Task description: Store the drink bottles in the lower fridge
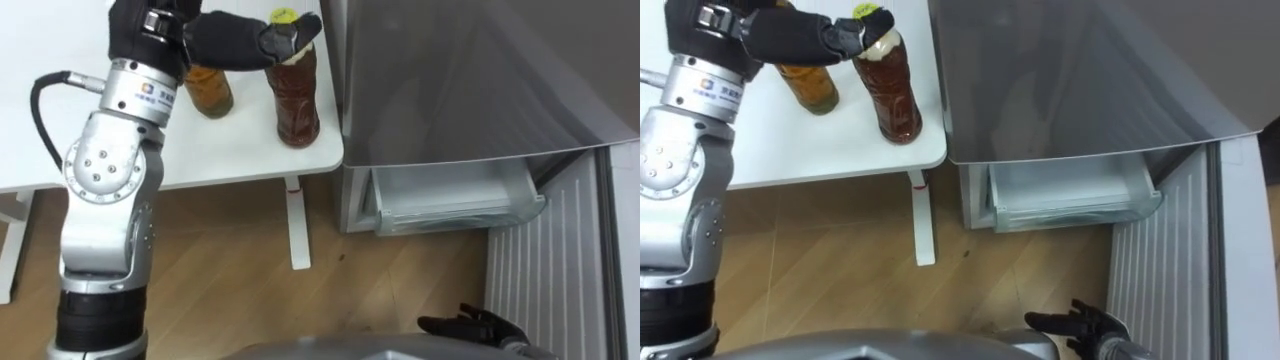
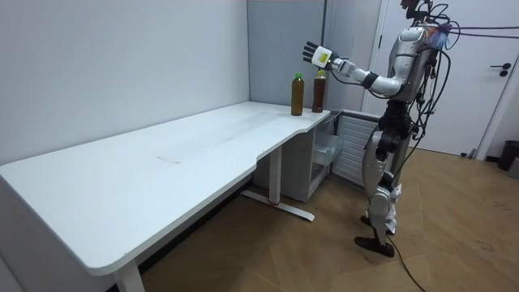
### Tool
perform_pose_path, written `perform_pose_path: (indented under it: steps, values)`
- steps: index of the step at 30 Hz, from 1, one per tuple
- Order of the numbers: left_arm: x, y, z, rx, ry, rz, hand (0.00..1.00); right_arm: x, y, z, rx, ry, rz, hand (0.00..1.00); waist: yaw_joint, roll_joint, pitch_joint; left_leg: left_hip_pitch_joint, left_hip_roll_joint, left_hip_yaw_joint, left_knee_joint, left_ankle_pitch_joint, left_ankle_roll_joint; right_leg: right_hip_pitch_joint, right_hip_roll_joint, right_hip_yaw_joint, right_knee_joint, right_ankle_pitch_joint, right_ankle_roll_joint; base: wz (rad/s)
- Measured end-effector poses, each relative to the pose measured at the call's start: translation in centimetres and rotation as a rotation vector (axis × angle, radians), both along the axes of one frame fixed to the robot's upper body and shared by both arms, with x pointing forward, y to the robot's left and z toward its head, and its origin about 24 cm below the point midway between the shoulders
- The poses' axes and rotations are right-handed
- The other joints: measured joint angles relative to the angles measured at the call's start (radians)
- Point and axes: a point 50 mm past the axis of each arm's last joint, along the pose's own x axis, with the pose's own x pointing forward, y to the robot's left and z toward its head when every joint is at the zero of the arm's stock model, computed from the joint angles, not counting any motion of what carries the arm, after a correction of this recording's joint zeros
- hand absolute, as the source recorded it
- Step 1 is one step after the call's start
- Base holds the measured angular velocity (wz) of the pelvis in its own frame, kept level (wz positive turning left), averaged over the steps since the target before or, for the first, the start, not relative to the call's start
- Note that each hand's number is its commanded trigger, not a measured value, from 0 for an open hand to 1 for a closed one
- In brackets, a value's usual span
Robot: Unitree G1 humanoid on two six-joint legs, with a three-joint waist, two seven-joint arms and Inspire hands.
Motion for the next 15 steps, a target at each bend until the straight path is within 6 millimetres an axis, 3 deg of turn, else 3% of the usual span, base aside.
perform_pose_path:
  steps: [8, 15]
  values:
    - [0.2, 0.1, -0.7, 0.000, 0.040, 0.005, 0.00, 0.0, 0.0, 0.0, 0.000, -0.002, -0.001, 0.00, 0.002, -0.003, 0.0012, 0.001, 0.002, 0.004, -0.003, 0.000, 0.000, -0.002, 0.001, 0.001, -0.001, 0.000, 0.000, -0.01]
    - [0.2, 0.2, -1.7, -0.004, 0.088, 0.009, 0.00, 0.4, 0.3, 0.0, 0.009, -0.009, 0.022, 0.00, 0.005, -0.013, -0.0037, 0.013, 0.005, 0.026, -0.010, 0.000, -0.001, -0.006, 0.005, 0.023, 0.001, 0.001, -0.001, -0.10]
